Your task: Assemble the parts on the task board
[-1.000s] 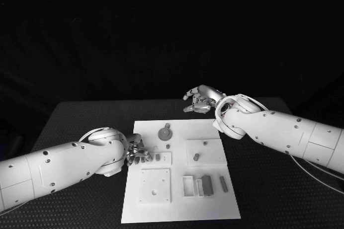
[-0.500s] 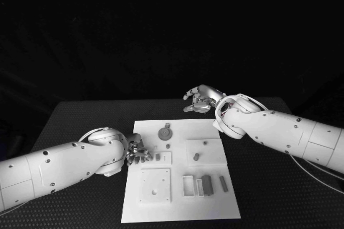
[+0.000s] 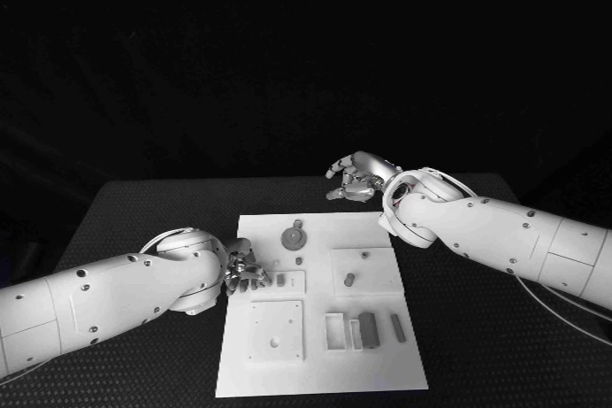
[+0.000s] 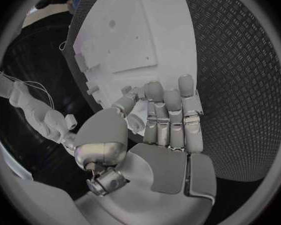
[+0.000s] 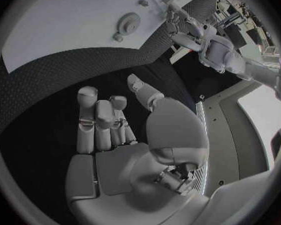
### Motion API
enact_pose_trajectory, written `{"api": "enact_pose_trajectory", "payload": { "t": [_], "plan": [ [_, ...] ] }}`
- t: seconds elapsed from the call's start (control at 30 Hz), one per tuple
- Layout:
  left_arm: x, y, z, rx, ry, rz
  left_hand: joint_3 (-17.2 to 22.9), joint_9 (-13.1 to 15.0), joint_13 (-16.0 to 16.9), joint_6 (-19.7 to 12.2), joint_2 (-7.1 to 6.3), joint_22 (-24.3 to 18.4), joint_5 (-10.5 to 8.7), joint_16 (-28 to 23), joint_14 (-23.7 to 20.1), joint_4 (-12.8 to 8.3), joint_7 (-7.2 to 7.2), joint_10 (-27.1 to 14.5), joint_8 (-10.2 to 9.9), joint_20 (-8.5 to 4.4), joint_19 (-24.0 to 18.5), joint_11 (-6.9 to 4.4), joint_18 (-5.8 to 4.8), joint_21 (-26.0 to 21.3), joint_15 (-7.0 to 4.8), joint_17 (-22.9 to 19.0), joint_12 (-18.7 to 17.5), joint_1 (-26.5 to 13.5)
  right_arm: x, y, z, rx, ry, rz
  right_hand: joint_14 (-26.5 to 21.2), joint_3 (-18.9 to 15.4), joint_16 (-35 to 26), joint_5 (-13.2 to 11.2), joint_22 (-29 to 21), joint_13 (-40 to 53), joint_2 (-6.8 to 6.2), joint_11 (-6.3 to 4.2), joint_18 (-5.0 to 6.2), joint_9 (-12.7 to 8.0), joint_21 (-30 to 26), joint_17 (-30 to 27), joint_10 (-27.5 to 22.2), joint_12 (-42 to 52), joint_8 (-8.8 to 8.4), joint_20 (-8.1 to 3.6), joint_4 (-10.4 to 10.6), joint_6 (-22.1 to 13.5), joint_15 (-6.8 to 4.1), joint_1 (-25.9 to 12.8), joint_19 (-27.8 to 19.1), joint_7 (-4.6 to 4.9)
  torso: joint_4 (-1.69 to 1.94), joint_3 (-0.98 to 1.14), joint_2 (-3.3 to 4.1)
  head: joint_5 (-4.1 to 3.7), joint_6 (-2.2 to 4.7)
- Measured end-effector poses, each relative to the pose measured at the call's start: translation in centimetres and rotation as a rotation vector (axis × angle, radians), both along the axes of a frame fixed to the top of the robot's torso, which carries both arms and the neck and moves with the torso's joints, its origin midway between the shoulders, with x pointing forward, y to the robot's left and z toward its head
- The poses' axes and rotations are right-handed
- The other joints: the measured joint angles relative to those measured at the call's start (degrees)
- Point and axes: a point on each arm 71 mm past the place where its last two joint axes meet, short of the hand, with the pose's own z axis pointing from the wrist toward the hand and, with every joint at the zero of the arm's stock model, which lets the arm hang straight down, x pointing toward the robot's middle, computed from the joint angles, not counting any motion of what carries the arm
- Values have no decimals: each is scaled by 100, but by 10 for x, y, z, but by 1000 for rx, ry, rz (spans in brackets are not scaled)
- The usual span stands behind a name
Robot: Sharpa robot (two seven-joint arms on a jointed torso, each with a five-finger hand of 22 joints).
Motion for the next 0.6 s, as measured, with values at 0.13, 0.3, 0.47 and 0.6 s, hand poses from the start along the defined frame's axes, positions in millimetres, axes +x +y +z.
{"api": "enact_pose_trajectory", "payload": {
  "t": [0.13,0.3,0.47,0.6],
  "plan": [
    [0,0,0,-1,-1,1,-15,0,0,6,-32,5,0,0,0,15,-4,0,-21,-2,2,0,0,0,0,0,0,-32,0,0,0,0,0,0,0,0,0,0,0,0,0,0,0,0,0,-5,0,0,0,0,0,0,0,0,0,0,-1,2,-1,-1,-2],
    [0,0,0,-3,-2,2,-15,6,5,-2,-55,7,-1,0,1,46,-25,20,-22,-20,20,-19,0,0,1,0,22,-55,0,0,0,0,1,1,0,0,0,0,0,0,0,0,0,0,0,-5,0,0,0,2,0,-2,0,0,-1,2,-1,3,-1,-3,-3],
    [0,0,0,-5,-3,3,-15,6,5,7,-53,12,-1,0,1,46,-34,21,-22,-20,20,-19,0,0,1,-1,22,-53,0,0,0,-1,1,0,0,0,0,0,0,-6,0,0,0,1,0,-5,0,0,0,-4,0,-6,0,0,5,6,-1,3,-1,2,2],
    [0,0,0,-6,-4,4,-15,5,4,9,-53,12,-1,0,1,46,-35,21,-22,-20,20,-19,0,0,1,-1,22,-53,0,0,0,-1,2,0,0,0,0,0,0,-6,0,0,-1,1,0,-5,0,0,0,-11,0,-9,0,0,13,9,-1,3,-1,2,3]
  ]
}}
